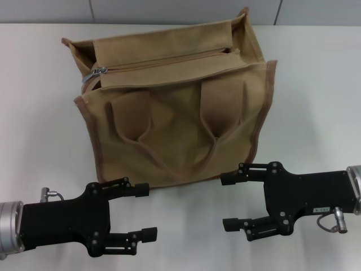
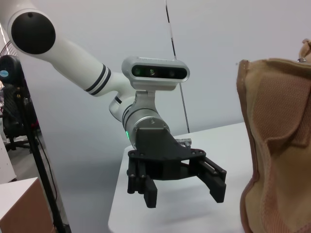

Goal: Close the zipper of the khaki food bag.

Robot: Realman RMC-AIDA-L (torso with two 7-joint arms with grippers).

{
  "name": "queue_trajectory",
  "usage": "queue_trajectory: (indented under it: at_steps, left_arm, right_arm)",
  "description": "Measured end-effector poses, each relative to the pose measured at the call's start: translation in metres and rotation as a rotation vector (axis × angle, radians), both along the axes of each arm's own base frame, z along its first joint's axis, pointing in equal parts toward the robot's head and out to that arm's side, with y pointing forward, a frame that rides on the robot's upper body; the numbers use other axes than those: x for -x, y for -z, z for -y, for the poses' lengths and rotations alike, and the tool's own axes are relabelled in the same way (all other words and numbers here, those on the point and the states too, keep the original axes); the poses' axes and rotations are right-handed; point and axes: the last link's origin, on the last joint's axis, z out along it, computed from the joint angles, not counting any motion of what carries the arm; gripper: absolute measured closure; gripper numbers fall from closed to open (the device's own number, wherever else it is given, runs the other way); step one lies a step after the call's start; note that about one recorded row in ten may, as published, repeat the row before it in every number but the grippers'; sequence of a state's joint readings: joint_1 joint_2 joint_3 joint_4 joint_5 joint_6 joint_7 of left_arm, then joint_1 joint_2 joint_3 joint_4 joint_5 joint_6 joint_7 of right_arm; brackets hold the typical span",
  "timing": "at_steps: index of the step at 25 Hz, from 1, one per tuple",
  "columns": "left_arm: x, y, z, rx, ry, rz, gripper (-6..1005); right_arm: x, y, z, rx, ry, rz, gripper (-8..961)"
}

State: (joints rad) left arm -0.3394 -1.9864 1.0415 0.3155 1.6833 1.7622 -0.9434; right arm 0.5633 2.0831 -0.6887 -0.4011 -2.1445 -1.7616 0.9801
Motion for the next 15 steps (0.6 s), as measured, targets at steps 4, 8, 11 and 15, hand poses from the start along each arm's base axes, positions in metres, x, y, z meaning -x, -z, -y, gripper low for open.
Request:
queue_trajectory:
  at_steps: [4, 8, 11, 15]
  left_arm:
    - [0.0000, -0.0003, -0.0008, -0.003, 0.002, -0.003, 158]
    - [-0.0001, -0.0008, -0.0015, -0.007, 0.003, -0.003, 158]
    - [-0.0002, -0.0017, -0.0024, -0.016, 0.000, 0.000, 158]
    - [-0.0004, -0.0047, -0.0036, -0.037, -0.003, 0.014, 157]
  right_arm:
    - [0.0002, 0.0010, -0.0013, -0.002, -0.001, 0.007, 136]
    - [0.0009, 0.0008, -0.0024, -0.004, -0.004, 0.008, 136]
    - [0.0020, 0.0008, -0.0034, -0.005, -0.007, 0.007, 136]
    - [0.0018, 0.0012, -0.0048, -0.010, -0.005, 0.011, 136]
